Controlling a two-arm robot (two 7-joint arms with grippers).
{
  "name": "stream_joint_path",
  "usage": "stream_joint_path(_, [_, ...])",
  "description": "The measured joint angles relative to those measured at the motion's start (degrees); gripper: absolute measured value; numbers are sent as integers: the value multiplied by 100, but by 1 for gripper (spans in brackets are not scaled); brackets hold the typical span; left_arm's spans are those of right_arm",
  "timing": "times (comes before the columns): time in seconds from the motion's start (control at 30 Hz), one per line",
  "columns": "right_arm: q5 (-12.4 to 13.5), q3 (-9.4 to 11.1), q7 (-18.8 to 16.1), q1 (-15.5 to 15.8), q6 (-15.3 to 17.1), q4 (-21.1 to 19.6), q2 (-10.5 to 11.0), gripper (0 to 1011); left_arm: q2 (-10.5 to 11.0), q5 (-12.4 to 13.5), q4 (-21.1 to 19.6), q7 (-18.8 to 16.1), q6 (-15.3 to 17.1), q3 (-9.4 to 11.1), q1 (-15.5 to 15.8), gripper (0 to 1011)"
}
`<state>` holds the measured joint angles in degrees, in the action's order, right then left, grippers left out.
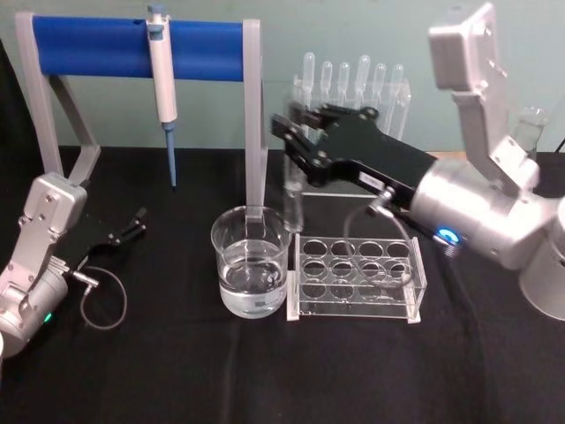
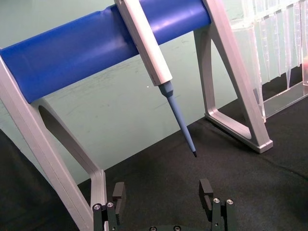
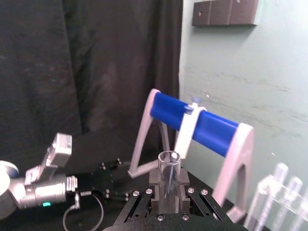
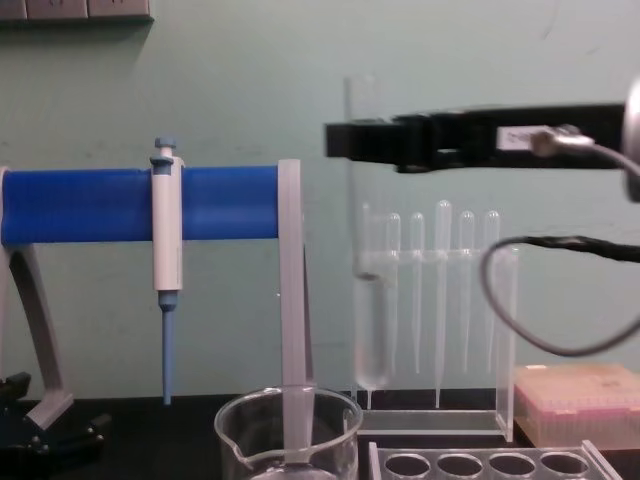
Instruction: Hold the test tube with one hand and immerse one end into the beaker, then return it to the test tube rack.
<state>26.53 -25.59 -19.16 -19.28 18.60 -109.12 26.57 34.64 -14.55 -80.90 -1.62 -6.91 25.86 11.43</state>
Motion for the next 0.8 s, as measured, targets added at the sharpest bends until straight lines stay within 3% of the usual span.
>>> stream_joint_path(0.23, [-79,-306,-40,-333,-39,435,-357,224,0,0,0,0,0,0,0,1000])
stream_joint_path(0.43, [-361,-585,-59,-475,-411,1043,-679,224,0,0,0,0,0,0,0,1000])
stream_joint_path(0.8, [-847,-704,168,-162,-1054,1662,-1002,224,0,0,0,0,0,0,0,1000])
